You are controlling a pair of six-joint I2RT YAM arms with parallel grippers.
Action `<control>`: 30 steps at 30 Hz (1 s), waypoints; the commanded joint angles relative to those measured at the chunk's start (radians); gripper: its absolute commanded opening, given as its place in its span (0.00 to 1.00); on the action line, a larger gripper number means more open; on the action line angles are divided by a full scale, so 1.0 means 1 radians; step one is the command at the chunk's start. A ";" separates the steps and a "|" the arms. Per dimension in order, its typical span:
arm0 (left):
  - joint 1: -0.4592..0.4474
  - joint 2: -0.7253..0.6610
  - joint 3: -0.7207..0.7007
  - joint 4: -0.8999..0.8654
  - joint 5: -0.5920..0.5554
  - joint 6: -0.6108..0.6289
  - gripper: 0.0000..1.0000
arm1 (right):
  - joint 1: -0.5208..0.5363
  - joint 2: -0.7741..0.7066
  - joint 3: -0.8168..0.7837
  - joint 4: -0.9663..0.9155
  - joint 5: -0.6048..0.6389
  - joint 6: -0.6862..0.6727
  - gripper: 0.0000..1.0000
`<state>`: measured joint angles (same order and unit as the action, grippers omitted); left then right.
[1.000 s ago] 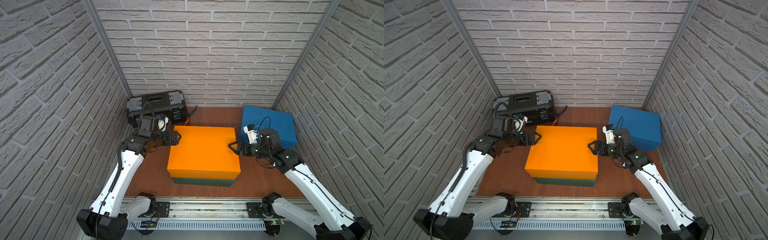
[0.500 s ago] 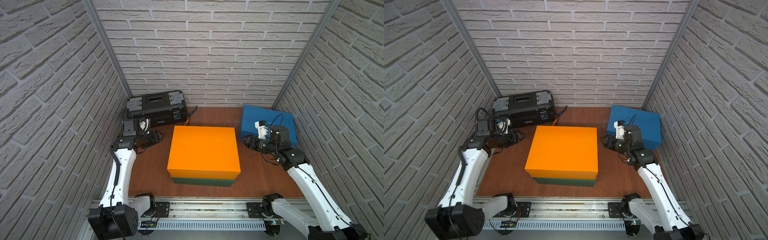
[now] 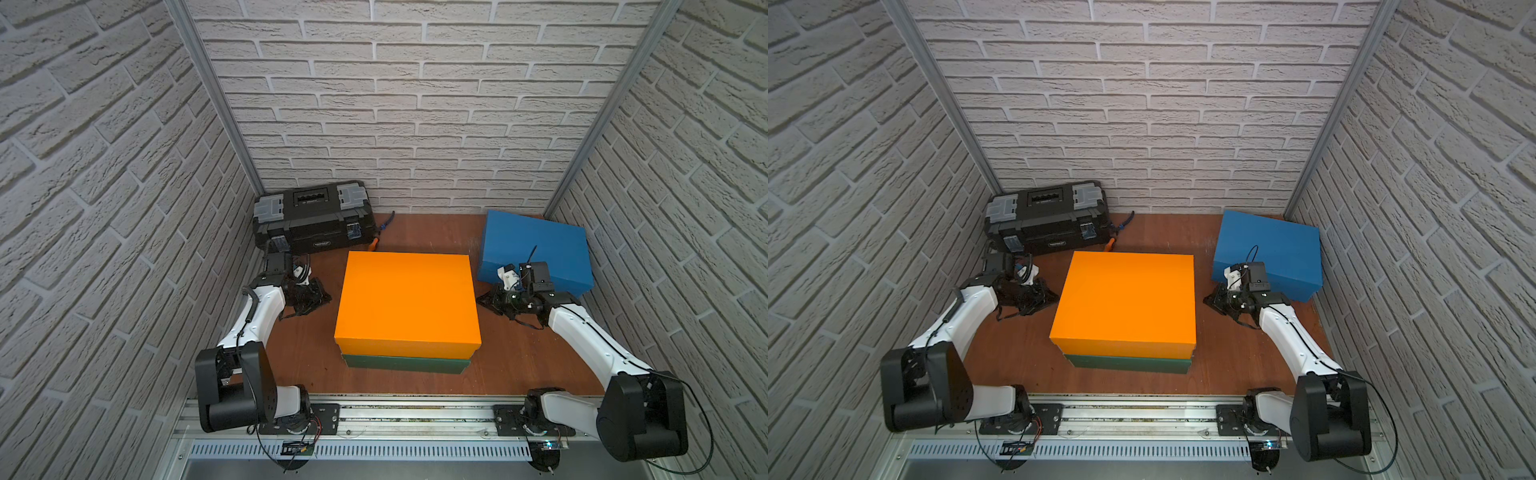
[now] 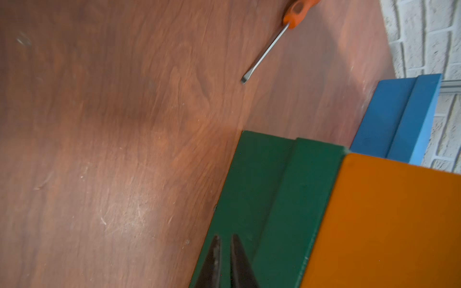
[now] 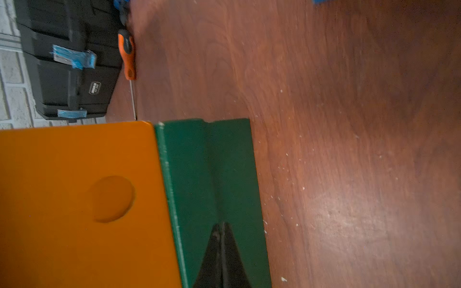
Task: Stack the shoeboxes
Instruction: Move the shoeboxes to the center of the board.
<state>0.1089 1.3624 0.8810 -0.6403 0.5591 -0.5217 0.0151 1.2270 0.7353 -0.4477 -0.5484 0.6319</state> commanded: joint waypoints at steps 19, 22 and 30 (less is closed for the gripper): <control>-0.176 0.173 -0.055 0.276 0.044 -0.168 0.04 | 0.103 0.253 -0.048 0.441 -0.204 0.161 0.03; -0.180 0.203 -0.028 0.304 0.057 -0.175 0.04 | 0.130 0.287 -0.007 0.451 -0.204 0.164 0.03; -0.178 0.296 0.088 0.308 0.073 -0.160 0.06 | 0.168 0.394 0.145 0.393 -0.184 0.150 0.03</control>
<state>-0.0502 1.6360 0.9234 -0.3752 0.5446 -0.6846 0.1356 1.6047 0.8169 -0.0967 -0.6556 0.7795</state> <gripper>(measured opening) 0.056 0.049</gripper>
